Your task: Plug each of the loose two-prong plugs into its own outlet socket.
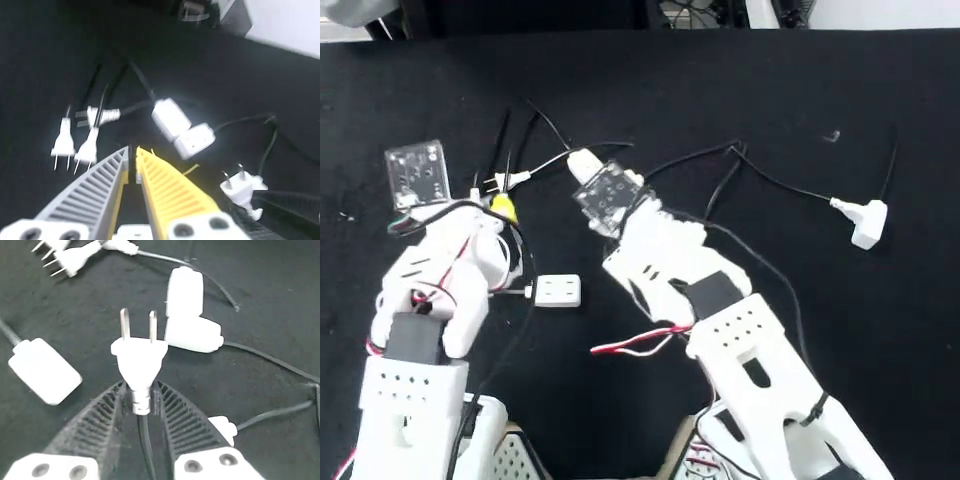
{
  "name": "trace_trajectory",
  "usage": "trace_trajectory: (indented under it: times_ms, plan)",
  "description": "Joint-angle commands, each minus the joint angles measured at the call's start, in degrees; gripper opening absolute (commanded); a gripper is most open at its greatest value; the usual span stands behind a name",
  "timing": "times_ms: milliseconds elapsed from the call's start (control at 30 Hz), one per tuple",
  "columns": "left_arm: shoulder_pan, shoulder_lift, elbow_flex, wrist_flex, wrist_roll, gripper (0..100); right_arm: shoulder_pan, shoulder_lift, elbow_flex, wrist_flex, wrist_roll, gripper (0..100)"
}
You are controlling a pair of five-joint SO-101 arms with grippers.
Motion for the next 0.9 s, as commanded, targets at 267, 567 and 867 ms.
trace_trajectory:
  times_ms: [267,567,867]
  plan:
    - [14.99,10.55,-3.03,-14.68,4.75,4,1.76,-2.42,1.89,-5.10,-5.98,1.1]
    - [14.02,22.07,-7.25,-17.85,8.62,4,1.85,-2.42,1.54,-5.45,-5.63,1.1]
    - [16.22,26.55,-15.16,-9.76,-1.49,3,1.67,-2.42,1.54,-5.27,-5.54,1.1]
